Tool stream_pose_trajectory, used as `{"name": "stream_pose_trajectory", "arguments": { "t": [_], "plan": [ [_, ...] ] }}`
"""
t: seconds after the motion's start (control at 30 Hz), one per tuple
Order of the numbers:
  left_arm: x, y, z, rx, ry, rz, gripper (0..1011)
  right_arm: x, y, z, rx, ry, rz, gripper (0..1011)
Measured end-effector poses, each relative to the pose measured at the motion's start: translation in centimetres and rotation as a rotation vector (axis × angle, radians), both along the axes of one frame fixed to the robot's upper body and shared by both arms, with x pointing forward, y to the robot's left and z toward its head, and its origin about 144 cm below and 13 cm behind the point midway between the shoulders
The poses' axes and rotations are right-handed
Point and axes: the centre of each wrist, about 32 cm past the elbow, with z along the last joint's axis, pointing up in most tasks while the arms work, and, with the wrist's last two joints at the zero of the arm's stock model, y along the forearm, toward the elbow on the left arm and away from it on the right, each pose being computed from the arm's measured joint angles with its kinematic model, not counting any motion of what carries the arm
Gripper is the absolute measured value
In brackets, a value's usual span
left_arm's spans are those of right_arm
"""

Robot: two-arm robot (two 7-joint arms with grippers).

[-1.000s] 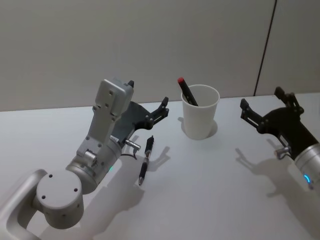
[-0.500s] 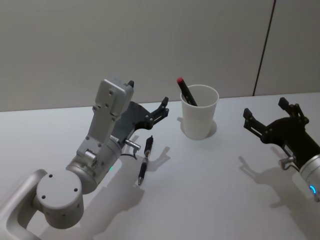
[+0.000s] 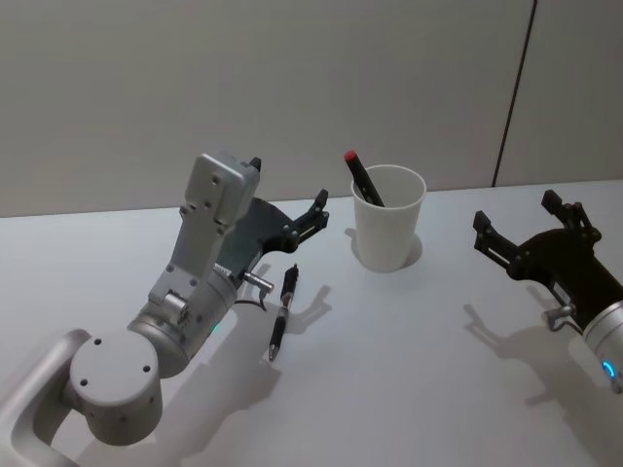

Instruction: Place the pen into the pen holder.

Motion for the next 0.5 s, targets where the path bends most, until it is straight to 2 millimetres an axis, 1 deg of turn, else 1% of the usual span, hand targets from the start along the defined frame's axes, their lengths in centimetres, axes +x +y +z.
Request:
{"name": "stream_pose_trajectory", "arguments": {
  "t": [0.37,0.5],
  "plan": [
    [-0.4,0.6,0.6,-0.029,0.07,-0.018,1001,0.0,0.0,0.0,0.0,-0.001,0.0,1002],
    [-0.9,1.0,0.9,-0.045,0.112,-0.02,1001,0.0,0.0,0.0,0.0,-0.001,0.001,1001]
  ]
}}
